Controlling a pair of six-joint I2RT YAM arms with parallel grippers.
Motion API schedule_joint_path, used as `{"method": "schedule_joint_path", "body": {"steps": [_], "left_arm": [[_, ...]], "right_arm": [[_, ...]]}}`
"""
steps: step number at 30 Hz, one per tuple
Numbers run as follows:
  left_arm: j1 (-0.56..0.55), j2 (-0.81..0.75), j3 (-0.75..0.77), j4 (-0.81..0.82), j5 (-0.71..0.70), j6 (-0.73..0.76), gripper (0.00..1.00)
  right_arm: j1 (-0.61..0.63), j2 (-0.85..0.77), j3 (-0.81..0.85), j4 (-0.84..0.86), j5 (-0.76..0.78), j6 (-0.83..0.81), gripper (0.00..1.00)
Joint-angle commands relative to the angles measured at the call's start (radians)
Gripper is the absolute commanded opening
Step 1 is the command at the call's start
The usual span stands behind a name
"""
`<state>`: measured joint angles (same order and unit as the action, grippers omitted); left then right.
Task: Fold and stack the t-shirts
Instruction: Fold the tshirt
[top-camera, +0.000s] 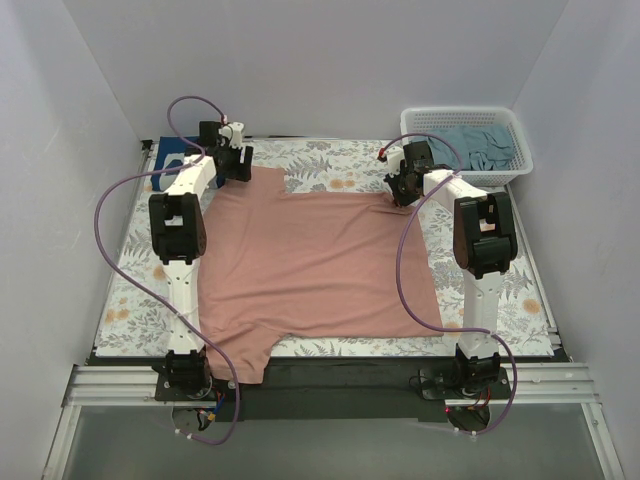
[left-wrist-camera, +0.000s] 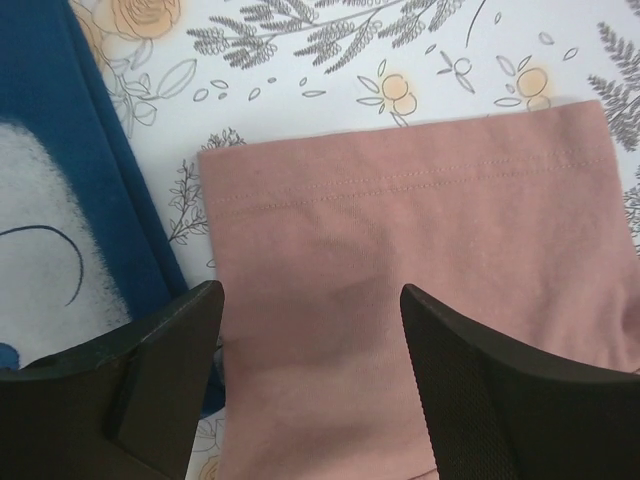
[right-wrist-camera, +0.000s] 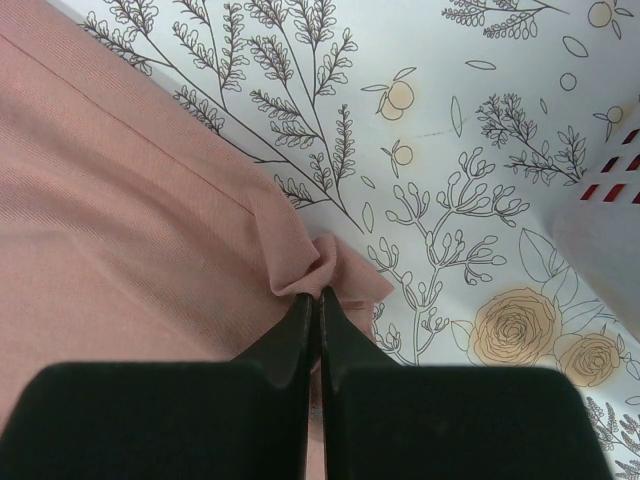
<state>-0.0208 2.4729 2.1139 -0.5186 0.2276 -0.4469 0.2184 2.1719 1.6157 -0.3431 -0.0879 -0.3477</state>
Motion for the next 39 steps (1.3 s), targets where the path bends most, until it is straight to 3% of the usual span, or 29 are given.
{"method": "schedule_joint_path", "body": {"steps": [1,8,16,22,34,36,38,39], "left_arm": [[0.005,-0.124,0.008,0.025,-0.008,-0.015,0.71],[0.005,-0.172,-0.029,0.013,0.003,-0.024,0.72],[0.005,-0.152,-0.057,-0.066,-0.033,-0.013,0.62],[0.005,-0.101,-0.039,-0.101,-0.089,-0.024,0.65],[0.004,0.043,0.066,-0.138,-0.036,-0.062,0.65],[0.004,0.037,0.060,-0.133,0.005,-0.070,0.56],[0.004,0.023,0.057,-0.123,0.033,-0.070,0.33],[0.004,0.009,0.054,-0.120,0.035,-0.069,0.27]], "right_arm": [[0.004,-0.012,0.009,-0.063,0.004,-0.008,0.01],[0.004,-0.015,0.010,-0.062,0.010,-0.008,0.01],[0.004,-0.021,0.010,-0.062,0.016,-0.011,0.01],[0.004,-0.018,0.010,-0.062,0.017,-0.013,0.01],[0.004,-0.011,0.015,-0.063,0.008,-0.025,0.01],[0.004,-0.011,0.013,-0.062,0.007,-0.028,0.01],[0.004,-0.021,0.016,-0.063,-0.009,-0.031,0.01],[0.004,-0.024,0.018,-0.062,-0.016,-0.033,0.01]]}}
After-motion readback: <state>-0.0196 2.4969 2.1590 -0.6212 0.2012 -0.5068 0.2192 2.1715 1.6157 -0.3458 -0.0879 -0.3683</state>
